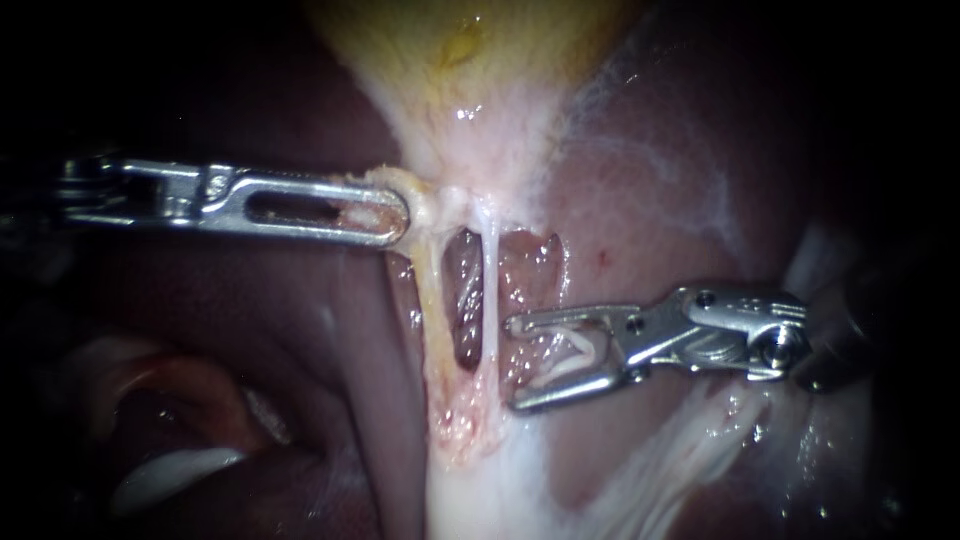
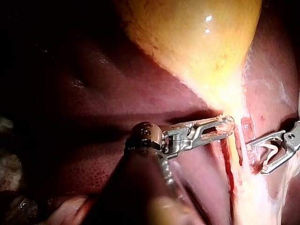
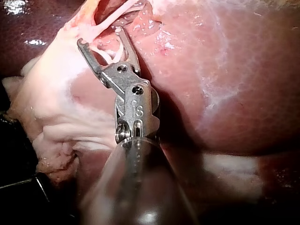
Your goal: Clipping first clip left tube
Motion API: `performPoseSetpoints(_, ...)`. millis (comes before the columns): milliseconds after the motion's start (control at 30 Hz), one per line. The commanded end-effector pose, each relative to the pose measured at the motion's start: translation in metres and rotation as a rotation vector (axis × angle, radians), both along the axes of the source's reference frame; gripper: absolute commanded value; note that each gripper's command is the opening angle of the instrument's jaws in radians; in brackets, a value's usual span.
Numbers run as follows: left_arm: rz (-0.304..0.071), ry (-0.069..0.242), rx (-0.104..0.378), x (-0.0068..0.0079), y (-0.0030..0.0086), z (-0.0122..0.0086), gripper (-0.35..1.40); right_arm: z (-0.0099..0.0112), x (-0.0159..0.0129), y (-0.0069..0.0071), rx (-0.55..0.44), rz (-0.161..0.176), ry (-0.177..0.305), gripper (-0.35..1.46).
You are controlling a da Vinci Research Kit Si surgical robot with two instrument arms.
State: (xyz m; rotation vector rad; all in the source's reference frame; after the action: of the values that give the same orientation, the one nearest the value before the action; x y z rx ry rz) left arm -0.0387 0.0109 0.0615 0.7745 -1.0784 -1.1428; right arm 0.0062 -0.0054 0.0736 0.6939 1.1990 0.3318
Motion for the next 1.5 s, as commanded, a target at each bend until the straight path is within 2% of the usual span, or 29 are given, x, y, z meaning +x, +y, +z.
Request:
performPoseSetpoints(33, 0.0, 0.0, 0.0, 0.0, 0.0, 0.0, -0.35, -0.0002, 0.0, -0.0001, 0.0, 0.0, 0.0, 0.5)
performPoseSetpoints(400, 0.0, 0.0, 0.0, 0.0, 0.0, 0.0, -0.35, -0.0025, 0.0003, -0.0005, 0.009, -0.003, 0.004, 0.5)
performPoseSetpoints(933, 0.001, 0.0, 0.0, 0.0001, 0.0, 0.0, -0.35, -0.0033, 0.0021, -0.0006, 0.016, -0.009, 0.009, 0.5)
performPoseSetpoints(1200, 0.0, 0.0, 0.0, 0.0001, 0.0, 0.0, -0.35, -0.0031, 0.0036, -0.0004, 0.011, -0.006, 0.008, 0.5)
performPoseSetpoints(1500, 0.001, 0.0, 0.0, 0.0001, 0.0, 0.0, -0.35, -0.002, 0.0047, -0.0004, 0.006, -0.001, 0.003, 0.5)
